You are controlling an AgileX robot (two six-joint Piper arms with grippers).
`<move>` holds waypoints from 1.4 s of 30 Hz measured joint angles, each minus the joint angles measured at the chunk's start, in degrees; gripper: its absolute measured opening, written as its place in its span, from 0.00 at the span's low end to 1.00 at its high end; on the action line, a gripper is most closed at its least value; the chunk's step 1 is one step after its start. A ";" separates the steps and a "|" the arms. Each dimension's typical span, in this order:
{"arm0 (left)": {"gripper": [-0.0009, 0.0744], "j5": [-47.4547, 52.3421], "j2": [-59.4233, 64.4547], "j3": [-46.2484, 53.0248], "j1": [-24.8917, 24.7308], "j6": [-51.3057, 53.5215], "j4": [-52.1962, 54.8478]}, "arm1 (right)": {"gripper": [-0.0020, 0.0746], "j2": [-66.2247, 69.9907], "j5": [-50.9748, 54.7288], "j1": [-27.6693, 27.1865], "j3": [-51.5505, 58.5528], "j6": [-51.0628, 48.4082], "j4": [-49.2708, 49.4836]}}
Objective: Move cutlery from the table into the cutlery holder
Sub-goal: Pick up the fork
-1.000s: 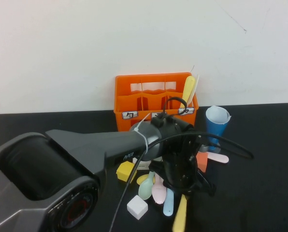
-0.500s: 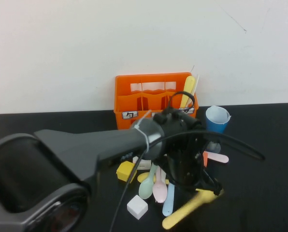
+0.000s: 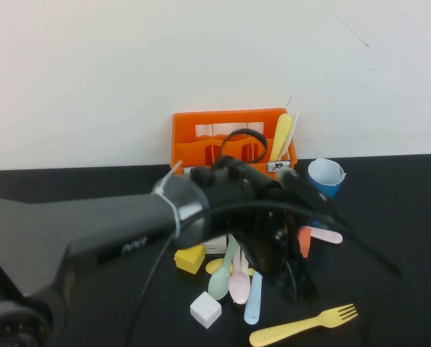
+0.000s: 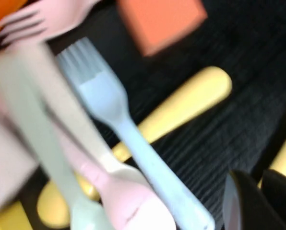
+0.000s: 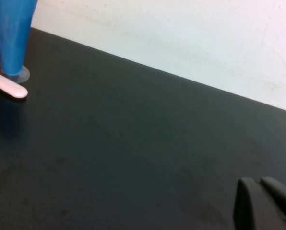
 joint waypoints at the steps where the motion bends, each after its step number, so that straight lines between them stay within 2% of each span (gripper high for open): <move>1: 0.13 0.47 0.00 0.10 -0.57 4.84 -0.38 | 0.02 0.00 0.00 0.00 0.00 0.00 0.00; 3: 0.22 1.27 0.00 0.23 -1.84 11.78 -1.25 | 0.02 0.00 0.00 0.00 0.00 0.00 0.00; 8: 0.56 0.70 1.02 0.37 -3.70 21.41 -3.84 | 0.02 0.00 0.00 0.00 0.00 0.00 0.00; 10: 0.62 0.46 2.27 0.37 -3.94 22.06 -4.70 | 0.02 0.00 0.00 0.00 0.00 0.00 0.00; 13: 0.64 0.09 4.17 0.37 -4.47 22.92 -5.98 | 0.02 0.00 0.00 0.00 0.00 0.00 0.00; 21: 0.62 -4.33 8.01 0.37 -5.46 28.34 -7.72 | 0.02 0.00 0.00 0.00 0.00 0.00 0.00; 31: 0.61 -6.69 10.38 0.37 -5.46 29.00 -7.72 | 0.02 0.00 0.00 0.00 0.00 0.00 0.00; 34: 0.51 -6.06 10.66 0.37 -5.46 29.00 -7.72 | 0.02 0.00 0.00 0.00 0.00 0.00 0.00; 39: 0.18 -5.62 10.75 0.37 -5.46 29.00 -7.72 | 0.02 0.00 0.00 0.00 0.00 0.00 0.00; 42: 0.16 -5.62 10.75 0.37 -5.46 29.00 -7.72 | 0.02 0.00 0.00 0.00 0.00 0.00 0.00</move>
